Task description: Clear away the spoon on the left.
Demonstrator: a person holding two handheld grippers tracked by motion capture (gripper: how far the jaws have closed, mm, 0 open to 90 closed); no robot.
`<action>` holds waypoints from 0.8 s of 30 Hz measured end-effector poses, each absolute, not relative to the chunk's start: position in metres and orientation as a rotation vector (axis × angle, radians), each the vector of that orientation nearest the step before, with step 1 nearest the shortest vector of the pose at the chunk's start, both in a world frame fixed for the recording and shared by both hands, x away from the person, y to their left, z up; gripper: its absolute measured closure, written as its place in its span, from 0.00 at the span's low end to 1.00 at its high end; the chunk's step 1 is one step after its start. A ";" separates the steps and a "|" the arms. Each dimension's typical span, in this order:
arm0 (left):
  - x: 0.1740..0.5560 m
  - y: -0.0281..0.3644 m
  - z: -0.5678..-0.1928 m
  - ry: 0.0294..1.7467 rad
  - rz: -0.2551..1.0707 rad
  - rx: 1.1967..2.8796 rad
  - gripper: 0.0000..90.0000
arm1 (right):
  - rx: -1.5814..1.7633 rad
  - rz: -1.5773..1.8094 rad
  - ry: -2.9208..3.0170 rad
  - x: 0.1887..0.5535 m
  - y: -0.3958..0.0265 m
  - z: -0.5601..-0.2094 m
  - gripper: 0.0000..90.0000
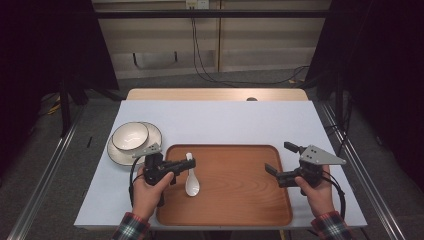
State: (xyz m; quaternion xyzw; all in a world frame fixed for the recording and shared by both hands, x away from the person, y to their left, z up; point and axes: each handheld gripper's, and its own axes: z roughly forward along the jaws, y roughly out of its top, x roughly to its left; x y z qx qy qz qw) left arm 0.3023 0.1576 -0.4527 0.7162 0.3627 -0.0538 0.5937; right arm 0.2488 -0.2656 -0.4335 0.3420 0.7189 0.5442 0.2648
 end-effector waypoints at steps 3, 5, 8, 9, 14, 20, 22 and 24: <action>0.302 0.156 -0.454 0.822 -0.129 1.668 0.94 | 0.921 1.467 1.946 0.249 -0.265 -0.434 0.00; 0.301 0.155 -0.454 0.826 -0.131 1.664 0.94 | 0.917 1.469 1.947 0.249 -0.265 -0.434 0.00; 0.300 0.155 -0.456 0.808 -0.142 1.668 0.93 | 0.913 1.478 1.949 0.249 -0.265 -0.434 0.00; 0.300 0.155 -0.457 0.807 -0.139 1.673 0.93 | 0.918 1.473 1.946 0.248 -0.265 -0.434 0.00; 0.299 0.154 -0.458 0.807 -0.104 1.706 0.90 | 0.920 1.471 1.945 0.248 -0.265 -0.433 0.00; 0.301 0.155 -0.459 0.811 -0.053 1.739 0.86 | 0.908 1.479 1.957 0.249 -0.265 -0.433 0.00; 0.302 0.155 -0.459 0.813 -0.036 1.750 0.85 | 0.907 1.479 1.957 0.249 -0.265 -0.433 0.00; 0.302 0.155 -0.459 0.810 -0.029 1.757 0.84 | 0.908 1.478 1.955 0.249 -0.265 -0.433 0.00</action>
